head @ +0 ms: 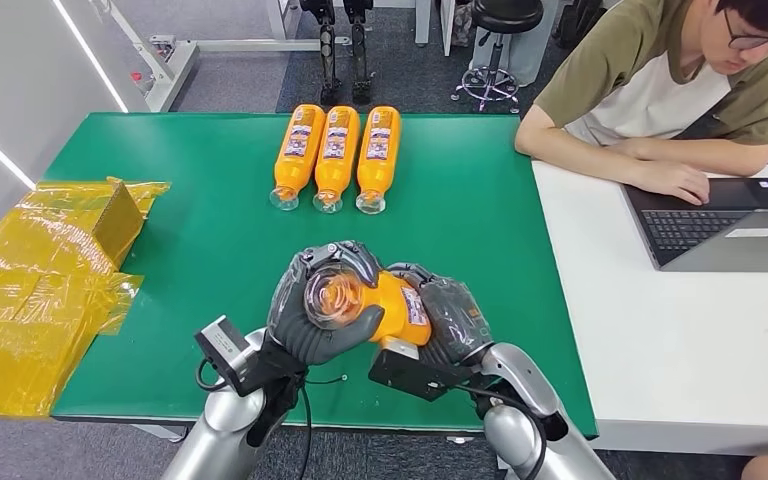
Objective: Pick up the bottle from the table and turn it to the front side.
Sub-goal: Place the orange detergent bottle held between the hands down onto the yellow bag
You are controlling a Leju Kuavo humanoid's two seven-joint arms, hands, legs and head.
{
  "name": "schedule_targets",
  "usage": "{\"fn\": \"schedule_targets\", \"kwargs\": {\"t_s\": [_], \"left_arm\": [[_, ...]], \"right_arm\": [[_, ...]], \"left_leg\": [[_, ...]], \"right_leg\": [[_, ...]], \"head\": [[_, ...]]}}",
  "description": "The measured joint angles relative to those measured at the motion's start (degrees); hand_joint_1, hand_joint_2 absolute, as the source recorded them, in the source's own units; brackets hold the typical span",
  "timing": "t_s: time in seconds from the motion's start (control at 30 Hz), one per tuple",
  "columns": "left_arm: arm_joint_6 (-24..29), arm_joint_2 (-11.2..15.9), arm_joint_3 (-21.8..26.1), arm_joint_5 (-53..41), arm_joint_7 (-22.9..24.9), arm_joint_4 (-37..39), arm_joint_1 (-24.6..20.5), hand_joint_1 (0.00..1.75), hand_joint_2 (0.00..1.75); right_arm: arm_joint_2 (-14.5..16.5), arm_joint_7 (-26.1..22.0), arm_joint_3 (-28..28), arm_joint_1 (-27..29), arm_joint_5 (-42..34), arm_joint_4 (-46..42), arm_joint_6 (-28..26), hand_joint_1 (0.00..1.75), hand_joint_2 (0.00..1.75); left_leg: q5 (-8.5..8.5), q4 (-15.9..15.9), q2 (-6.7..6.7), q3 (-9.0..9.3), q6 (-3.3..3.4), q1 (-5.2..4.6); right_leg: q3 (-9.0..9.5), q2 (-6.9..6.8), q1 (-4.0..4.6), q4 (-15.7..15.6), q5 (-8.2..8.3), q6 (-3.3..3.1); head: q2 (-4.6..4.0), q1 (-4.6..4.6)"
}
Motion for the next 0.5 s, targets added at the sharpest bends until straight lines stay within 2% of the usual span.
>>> {"fn": "schedule_targets", "kwargs": {"t_s": [0.5], "left_arm": [[0.2, -0.7, -0.3, 0.0, 0.0, 1.4, -1.8, 1.75, 1.75]], "right_arm": [[1.1, 0.0, -0.6, 0.0, 0.3, 0.0, -0.4, 1.75, 1.75]], "left_leg": [[0.00, 0.0, 0.00, -0.01, 0.00, -0.01]], "right_leg": [[0.00, 0.00, -0.01, 0.0, 0.00, 0.00]], "head": [[0.00, 0.00]]}}
